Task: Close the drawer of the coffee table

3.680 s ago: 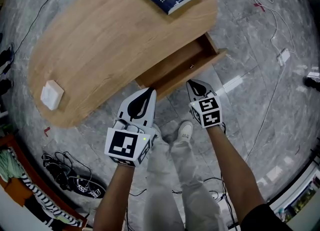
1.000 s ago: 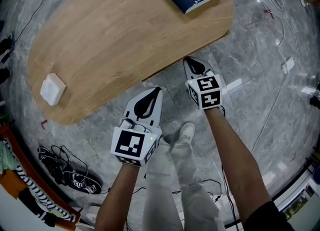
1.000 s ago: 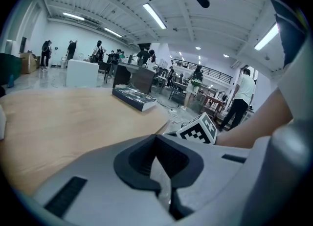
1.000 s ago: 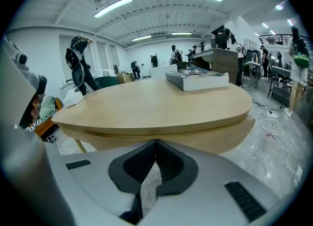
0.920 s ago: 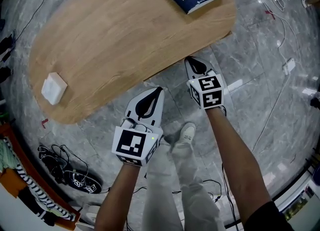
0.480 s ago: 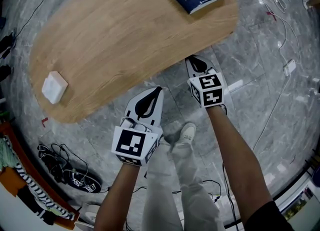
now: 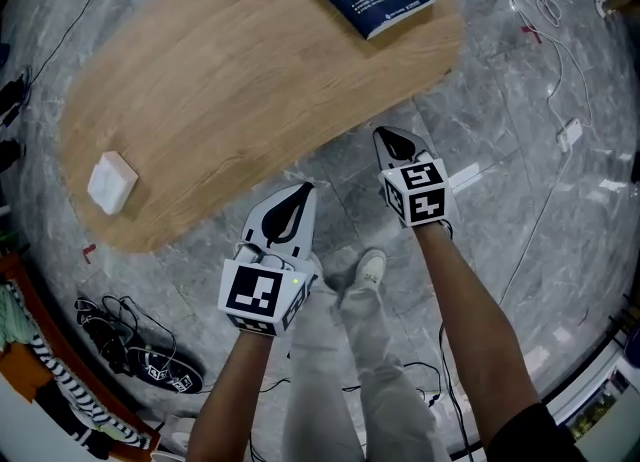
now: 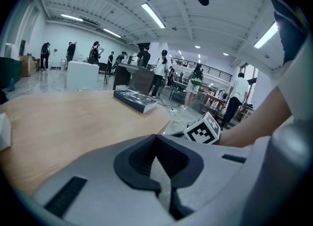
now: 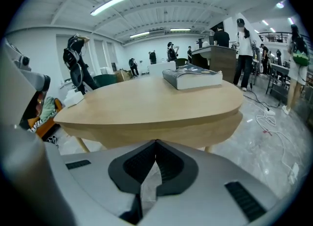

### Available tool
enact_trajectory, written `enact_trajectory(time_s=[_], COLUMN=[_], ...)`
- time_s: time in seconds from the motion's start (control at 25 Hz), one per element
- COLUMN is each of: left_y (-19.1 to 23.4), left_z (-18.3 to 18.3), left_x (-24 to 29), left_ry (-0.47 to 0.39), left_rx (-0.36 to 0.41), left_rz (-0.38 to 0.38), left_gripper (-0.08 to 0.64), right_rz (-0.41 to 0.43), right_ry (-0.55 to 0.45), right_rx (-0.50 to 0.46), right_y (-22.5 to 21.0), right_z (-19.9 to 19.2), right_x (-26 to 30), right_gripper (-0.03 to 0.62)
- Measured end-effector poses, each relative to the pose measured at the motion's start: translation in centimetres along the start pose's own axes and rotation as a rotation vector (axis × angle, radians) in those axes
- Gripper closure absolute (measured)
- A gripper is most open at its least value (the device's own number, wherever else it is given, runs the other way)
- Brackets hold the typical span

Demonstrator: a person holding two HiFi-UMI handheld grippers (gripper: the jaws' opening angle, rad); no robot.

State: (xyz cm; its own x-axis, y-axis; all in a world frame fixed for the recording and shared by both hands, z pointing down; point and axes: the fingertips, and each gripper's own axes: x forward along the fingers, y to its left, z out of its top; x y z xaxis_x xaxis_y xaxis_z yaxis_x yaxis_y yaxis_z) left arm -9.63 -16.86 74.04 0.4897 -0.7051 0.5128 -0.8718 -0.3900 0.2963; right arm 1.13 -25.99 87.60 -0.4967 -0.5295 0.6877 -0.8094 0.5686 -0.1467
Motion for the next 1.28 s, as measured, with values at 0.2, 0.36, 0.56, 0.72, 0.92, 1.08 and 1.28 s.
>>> enact_trajectory(time_s=[0.2, 0.36, 0.56, 0.72, 0.92, 1.08, 1.28], left_y=[-0.3, -0.8, -1.3, -1.7, -2.6, -3.5, -5.1], left_z=[1.4, 3.3, 5.8, 7.7, 9.6, 11.7, 15.6], left_x=[-1.4, -2.4, -3.8, -4.8, -6.8, -8.4, -10.9], left_ry=[-0.006, -0.02, -0.048, -0.074, -0.086, -0.1, -0.13], left_rx=[-0.009, -0.005, -0.003, -0.013, -0.025, -0.022, 0.004], left_rz=[0.015, 0.022, 0.033, 0.049, 0.061, 0.061, 0.048], left_gripper=[0.558, 0.558, 0.557, 0.558, 0.557, 0.558, 0.557], right_rz=[0.018, 0.046, 0.059, 0.068, 0.089, 0.095, 0.097], right_ry=[-0.012, -0.035, -0.053, -0.083, -0.141, -0.2, -0.29], right_rx=[-0.014, -0.041, -0.039, -0.019, -0.005, -0.008, -0.009], right_y=[1.0, 2.4, 3.5, 4.3, 5.9, 6.9, 8.5], right_z=[1.3, 3.1, 4.7, 6.7, 10.0, 13.5, 18.7], right_x=[-2.6, -4.7, -7.6, -9.9, -14.0, -17.3, -22.3], right_gripper=[0.58, 0.58, 0.58, 0.58, 0.58, 0.58, 0.581])
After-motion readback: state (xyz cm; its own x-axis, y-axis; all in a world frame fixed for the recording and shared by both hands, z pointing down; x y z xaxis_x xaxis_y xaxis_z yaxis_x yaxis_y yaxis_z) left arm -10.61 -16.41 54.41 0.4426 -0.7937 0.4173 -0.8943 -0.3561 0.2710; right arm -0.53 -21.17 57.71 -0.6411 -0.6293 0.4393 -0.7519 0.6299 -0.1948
